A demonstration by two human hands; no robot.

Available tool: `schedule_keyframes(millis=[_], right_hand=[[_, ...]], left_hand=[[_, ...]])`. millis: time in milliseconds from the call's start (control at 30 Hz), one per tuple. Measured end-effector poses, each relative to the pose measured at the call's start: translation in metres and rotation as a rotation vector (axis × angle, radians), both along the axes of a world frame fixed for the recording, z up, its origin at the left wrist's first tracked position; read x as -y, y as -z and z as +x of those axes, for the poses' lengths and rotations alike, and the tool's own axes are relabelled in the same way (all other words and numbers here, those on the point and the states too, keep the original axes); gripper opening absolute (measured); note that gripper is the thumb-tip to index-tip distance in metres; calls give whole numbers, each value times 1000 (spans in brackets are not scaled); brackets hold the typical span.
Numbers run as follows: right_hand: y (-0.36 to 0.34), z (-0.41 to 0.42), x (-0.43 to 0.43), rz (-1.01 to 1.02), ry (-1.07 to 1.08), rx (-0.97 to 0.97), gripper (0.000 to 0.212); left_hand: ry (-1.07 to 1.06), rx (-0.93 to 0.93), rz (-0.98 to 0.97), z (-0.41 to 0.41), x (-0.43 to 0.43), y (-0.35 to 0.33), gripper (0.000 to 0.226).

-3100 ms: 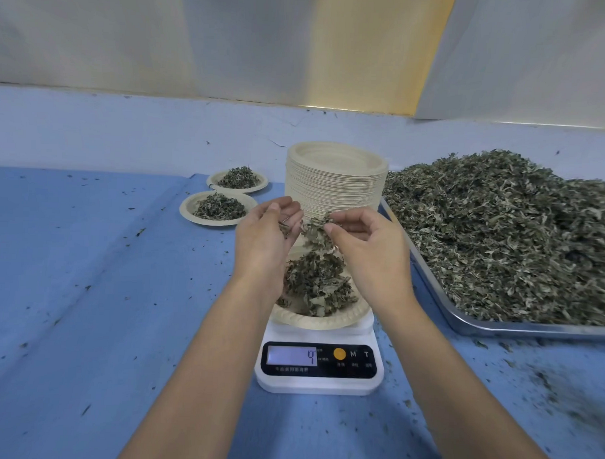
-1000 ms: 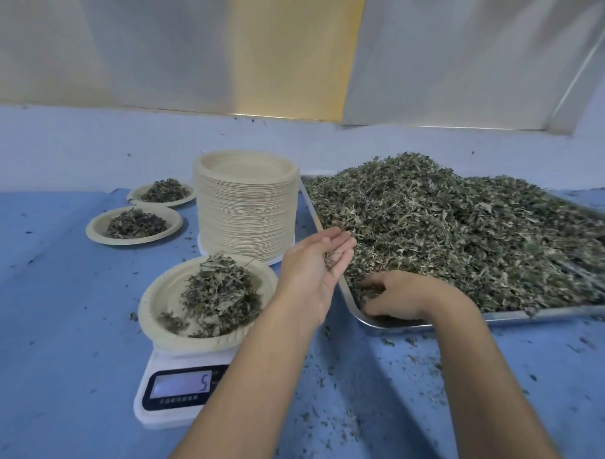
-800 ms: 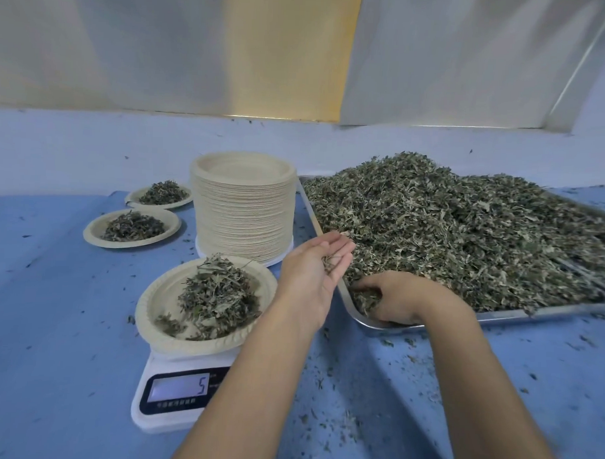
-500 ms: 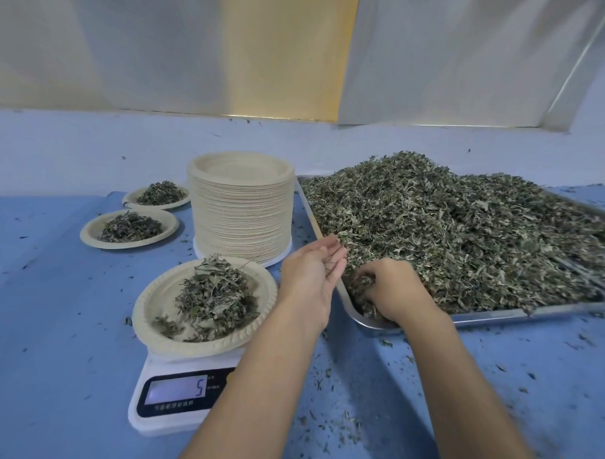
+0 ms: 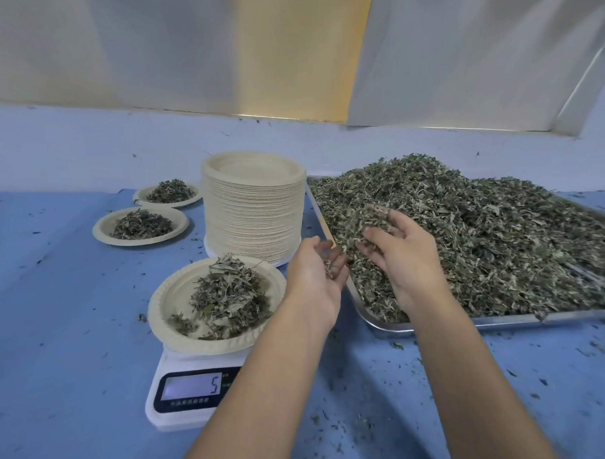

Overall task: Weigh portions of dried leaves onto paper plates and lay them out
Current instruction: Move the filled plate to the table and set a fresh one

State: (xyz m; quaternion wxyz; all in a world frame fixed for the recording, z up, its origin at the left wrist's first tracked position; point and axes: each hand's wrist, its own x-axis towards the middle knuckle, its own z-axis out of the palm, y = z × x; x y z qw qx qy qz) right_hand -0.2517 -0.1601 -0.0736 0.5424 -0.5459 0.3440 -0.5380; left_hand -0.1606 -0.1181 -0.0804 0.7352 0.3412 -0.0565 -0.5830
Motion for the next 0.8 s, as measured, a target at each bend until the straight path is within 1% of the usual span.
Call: schedule_keyframes(millis=[67, 133, 200, 267, 367, 467, 667, 733, 800], right_hand=[[-7, 12, -10, -39, -72, 28, 35], [-10, 26, -20, -91, -129, 4, 40], [-13, 41, -29, -118, -161, -1, 48], [-16, 56, -35, -122, -196, 17, 45], [-20, 76, -44, -156, -227, -16, 40], [-20, 95, -54, -250, -199, -119, 39], [-15, 122, -71, -450, -135, -406, 41], [-11, 124, -75, -521, -114, -499, 41], [-9, 125, -77, -567, -92, -547, 41]], left_hand=[[-7, 7, 4, 7, -2, -3, 24], [-21, 10, -32, 16, -7, -9, 20], [-22, 6, -74, 26, -15, -16, 22], [-29, 7, -102, 38, -23, -23, 27], [-56, -2, -131, 58, -35, -29, 37], [-86, 29, -149, 79, -47, -31, 44], [-100, 142, -133, 107, -65, -25, 46], [-123, 152, -136, 108, -66, -22, 43], [-154, 161, -144, 107, -65, -20, 35]])
